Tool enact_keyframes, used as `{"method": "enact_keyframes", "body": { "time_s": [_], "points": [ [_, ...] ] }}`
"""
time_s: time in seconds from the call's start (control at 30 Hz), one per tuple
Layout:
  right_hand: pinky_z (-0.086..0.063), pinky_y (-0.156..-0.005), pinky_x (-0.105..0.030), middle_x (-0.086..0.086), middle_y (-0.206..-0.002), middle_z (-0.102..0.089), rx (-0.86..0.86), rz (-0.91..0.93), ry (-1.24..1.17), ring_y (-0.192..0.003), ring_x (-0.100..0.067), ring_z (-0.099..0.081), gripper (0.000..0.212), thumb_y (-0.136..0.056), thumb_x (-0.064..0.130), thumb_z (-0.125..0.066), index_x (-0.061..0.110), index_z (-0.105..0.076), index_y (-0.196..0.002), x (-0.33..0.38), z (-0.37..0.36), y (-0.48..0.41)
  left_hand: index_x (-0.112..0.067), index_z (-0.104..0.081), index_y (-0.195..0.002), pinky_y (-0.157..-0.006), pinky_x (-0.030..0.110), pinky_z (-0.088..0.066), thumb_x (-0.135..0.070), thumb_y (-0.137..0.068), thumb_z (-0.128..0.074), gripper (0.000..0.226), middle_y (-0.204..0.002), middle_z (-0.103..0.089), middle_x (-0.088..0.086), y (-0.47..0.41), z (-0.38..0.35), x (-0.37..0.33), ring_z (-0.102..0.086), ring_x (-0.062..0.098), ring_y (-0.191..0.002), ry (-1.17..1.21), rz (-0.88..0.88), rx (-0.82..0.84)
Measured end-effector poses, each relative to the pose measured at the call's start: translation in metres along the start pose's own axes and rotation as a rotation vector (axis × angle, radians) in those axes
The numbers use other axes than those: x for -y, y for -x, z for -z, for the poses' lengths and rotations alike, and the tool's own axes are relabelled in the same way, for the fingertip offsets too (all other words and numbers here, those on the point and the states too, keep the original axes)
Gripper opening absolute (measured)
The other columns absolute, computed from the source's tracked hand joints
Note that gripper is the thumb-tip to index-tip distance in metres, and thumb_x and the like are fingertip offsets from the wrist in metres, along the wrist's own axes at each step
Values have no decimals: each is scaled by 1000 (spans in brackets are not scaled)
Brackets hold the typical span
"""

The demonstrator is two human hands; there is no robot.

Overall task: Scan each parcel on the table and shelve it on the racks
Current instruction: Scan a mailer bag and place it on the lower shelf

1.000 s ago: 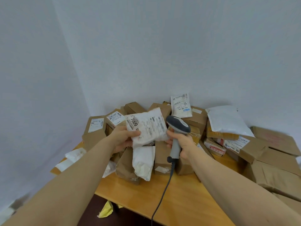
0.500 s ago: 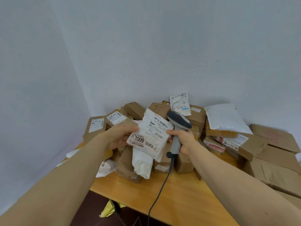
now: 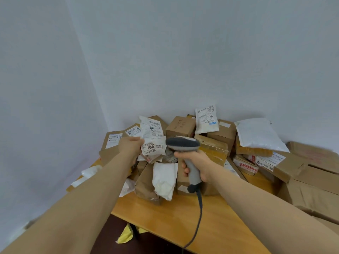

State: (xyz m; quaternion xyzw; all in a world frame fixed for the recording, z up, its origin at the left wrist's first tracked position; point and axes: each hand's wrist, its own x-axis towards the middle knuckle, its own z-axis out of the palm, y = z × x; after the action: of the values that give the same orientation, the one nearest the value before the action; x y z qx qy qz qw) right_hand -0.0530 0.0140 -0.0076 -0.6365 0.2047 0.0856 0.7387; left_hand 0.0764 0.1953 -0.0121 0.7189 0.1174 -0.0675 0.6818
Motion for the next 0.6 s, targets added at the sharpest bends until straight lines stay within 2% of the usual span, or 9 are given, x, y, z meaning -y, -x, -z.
{"method": "enact_keyframes", "body": {
  "time_s": [0.07, 0.17, 0.43, 0.6],
  "points": [
    [-45, -49, -25, -4, -56, -55, 42, -19, 38, -47, -15, -46, 14, -82, 12, -72, 7, -61, -90, 0, -7, 3, -1, -61, -87, -85, 50, -56, 0, -88, -65, 5, -105, -67, 25, 0, -1, 2, -68, 36, -92, 21, 3, 0],
    [-44, -48, -22, -4, -54, -54, 68, -35, 81, -45, -14, -44, 12, -81, 6, -70, 9, -59, -83, 0, -11, 5, -5, -58, -78, -84, 50, -56, -1, -89, -65, 13, -96, -68, 21, 0, 0, 4, -69, 35, -88, 78, 24, -18],
    [-44, -47, -22, -6, -55, -52, 69, -55, 114, -46, -15, -43, 12, -81, 2, -69, 7, -58, -82, 6, -13, 7, -6, -58, -80, -83, 48, -57, -2, -89, -65, 11, -102, -68, 18, -6, 6, 6, -69, 33, -91, 108, 57, -55],
    [-45, -48, -23, -6, -56, -53, 64, -52, 130, -47, -15, -44, 12, -81, 3, -70, 7, -59, -85, 7, -14, 6, -10, -59, -81, -85, 47, -57, -8, -89, -66, 11, -104, -70, 18, -10, 12, 6, -69, 31, -93, 36, 42, -69]
  ]
}}
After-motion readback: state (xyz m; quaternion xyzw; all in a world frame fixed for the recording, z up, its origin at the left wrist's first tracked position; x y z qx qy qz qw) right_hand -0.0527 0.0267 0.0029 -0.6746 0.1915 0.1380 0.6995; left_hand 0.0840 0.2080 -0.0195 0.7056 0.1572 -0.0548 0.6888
